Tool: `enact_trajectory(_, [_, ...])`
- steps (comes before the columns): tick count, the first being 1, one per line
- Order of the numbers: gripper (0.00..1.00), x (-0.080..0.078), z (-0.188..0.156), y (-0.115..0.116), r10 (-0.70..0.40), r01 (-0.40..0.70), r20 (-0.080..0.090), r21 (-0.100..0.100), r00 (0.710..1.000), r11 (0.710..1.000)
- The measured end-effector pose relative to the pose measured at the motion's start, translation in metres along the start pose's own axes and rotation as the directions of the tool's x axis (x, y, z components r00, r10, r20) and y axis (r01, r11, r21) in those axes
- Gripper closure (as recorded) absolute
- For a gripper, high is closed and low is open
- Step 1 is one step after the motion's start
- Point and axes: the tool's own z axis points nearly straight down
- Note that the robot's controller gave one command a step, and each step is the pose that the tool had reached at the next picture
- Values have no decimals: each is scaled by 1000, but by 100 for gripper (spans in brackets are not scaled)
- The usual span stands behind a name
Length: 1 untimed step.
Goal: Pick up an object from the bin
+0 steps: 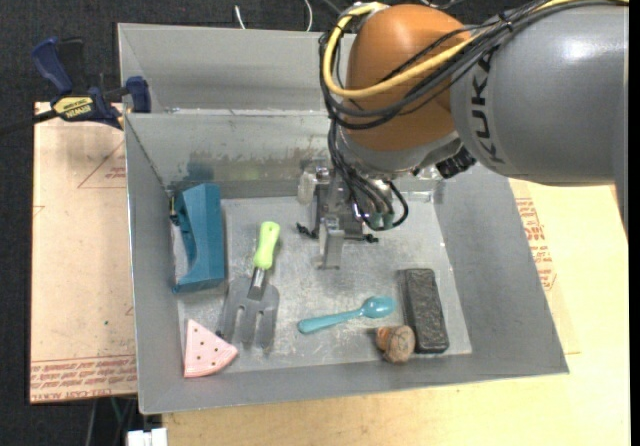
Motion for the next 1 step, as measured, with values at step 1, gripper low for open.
enact_trajectory(1, [0, -2, -5, -1, 3, -3, 8, -1, 1000, 1000])
